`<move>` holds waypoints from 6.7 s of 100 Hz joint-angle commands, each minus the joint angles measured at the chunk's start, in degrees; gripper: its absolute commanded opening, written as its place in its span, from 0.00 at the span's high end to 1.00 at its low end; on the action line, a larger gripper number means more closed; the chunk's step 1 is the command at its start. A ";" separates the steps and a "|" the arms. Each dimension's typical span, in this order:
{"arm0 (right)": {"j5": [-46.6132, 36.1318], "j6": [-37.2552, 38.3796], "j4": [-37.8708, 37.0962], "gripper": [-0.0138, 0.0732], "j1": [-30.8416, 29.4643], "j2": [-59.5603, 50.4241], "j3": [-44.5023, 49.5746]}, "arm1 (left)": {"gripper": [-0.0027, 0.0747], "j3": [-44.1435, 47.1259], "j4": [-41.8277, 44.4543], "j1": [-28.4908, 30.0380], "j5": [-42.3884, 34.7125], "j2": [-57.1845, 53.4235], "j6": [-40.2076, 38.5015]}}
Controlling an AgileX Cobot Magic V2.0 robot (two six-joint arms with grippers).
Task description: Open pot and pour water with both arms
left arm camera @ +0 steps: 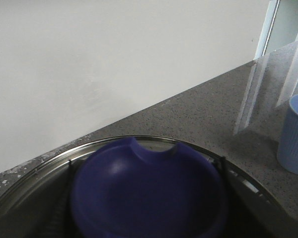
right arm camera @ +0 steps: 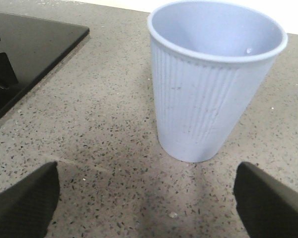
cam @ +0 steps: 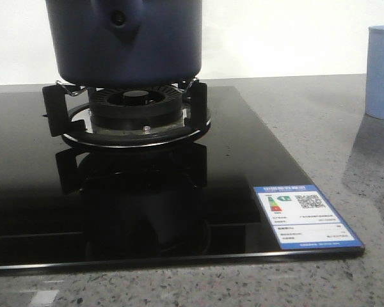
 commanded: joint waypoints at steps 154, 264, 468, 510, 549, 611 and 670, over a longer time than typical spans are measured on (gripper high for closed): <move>-2.91 0.33 1.19 0.10 -0.48 -1.18 -1.19 | 0.19 -2.30 0.27 1.81 -2.99 0.32 -0.29; -11.07 13.60 7.16 0.90 3.64 -16.60 -15.60 | 0.99 12.83 8.48 25.41 -4.54 -37.86 -0.29; -1.01 13.37 4.14 0.90 3.86 -49.77 18.11 | 0.99 63.79 31.56 34.17 -5.40 -81.09 -29.40; -1.01 13.37 4.14 0.90 3.86 -49.77 18.11 | 0.99 65.58 32.52 36.18 -1.38 -81.77 -30.61; -1.01 13.37 4.14 0.90 3.86 -49.77 18.11 | 0.99 65.58 32.52 36.18 -1.38 -81.77 -30.61; 3.29 -1.10 24.28 0.90 7.65 -48.22 18.23 | 0.99 65.58 32.52 36.18 -1.38 -81.77 -30.61; 39.19 -44.84 65.51 0.90 26.14 -62.71 24.03 | 0.99 65.58 32.52 36.18 -1.38 -81.77 -30.61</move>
